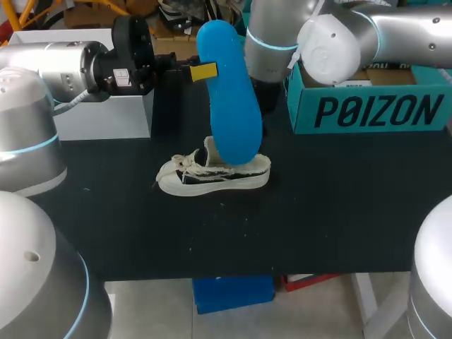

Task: Take the shoe out of the shoebox, open the shoe tongue, remove and reinsert the insole, then place the shoe into the shoebox

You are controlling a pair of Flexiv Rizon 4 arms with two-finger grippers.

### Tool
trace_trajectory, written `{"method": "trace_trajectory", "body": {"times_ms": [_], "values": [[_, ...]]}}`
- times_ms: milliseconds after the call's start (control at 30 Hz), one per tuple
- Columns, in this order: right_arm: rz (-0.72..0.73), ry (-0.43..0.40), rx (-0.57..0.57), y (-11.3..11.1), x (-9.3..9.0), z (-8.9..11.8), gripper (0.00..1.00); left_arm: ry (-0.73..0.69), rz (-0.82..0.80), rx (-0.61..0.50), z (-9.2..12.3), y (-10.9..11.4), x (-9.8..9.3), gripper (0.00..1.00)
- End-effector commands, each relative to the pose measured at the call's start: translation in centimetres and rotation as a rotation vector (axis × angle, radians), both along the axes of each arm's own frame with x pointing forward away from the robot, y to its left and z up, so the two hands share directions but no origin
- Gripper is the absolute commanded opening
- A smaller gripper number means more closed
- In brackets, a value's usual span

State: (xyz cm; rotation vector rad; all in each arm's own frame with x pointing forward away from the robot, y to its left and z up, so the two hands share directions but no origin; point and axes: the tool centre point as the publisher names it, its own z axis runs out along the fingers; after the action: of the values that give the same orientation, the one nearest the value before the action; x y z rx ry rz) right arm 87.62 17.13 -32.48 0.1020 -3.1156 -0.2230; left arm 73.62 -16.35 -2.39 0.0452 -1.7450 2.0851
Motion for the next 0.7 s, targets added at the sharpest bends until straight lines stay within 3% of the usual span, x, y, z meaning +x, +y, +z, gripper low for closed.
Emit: {"method": "trace_trajectory", "body": {"times_ms": [33, 700], "values": [[-0.001, -0.008, -0.032, 0.7, 0.0, -0.2, 1.00, -0.002, 0.003, -0.001, -0.1, -0.1, -0.1, 0.00], [-0.014, -0.030, -0.044, 2.1, -1.2, -1.2, 1.00, -0.002, 0.003, -0.001, -0.1, -0.1, -0.1, 0.00]]}}
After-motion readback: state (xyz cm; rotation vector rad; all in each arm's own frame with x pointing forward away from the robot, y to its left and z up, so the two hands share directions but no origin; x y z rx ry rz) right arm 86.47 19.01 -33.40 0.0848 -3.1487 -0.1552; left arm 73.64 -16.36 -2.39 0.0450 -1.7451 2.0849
